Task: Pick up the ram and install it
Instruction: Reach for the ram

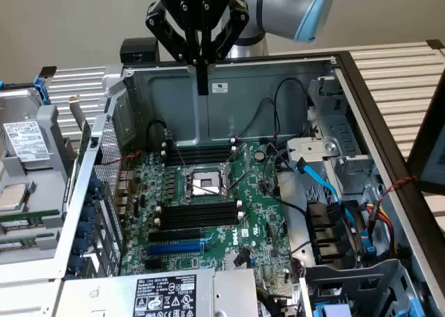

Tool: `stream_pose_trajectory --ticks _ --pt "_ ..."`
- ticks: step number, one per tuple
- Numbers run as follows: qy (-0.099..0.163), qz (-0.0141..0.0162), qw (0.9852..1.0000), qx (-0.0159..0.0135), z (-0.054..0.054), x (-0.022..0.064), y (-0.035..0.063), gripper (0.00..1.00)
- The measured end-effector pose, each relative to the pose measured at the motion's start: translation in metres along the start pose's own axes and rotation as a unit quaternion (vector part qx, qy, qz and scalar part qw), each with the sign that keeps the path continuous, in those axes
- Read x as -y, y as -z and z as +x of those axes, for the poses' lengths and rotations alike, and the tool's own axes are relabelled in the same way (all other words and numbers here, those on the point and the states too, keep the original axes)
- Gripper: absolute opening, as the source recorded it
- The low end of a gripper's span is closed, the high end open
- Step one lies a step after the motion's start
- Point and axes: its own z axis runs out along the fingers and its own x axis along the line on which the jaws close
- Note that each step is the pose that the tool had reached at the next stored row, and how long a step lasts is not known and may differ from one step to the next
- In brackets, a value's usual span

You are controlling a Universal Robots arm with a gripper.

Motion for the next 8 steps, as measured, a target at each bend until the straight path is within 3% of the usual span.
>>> stream_pose_trajectory --ticks 8 --pt "0.000 0.0000 1.0000 0.0000 0.0000 0.0000 0.0000 0.11"
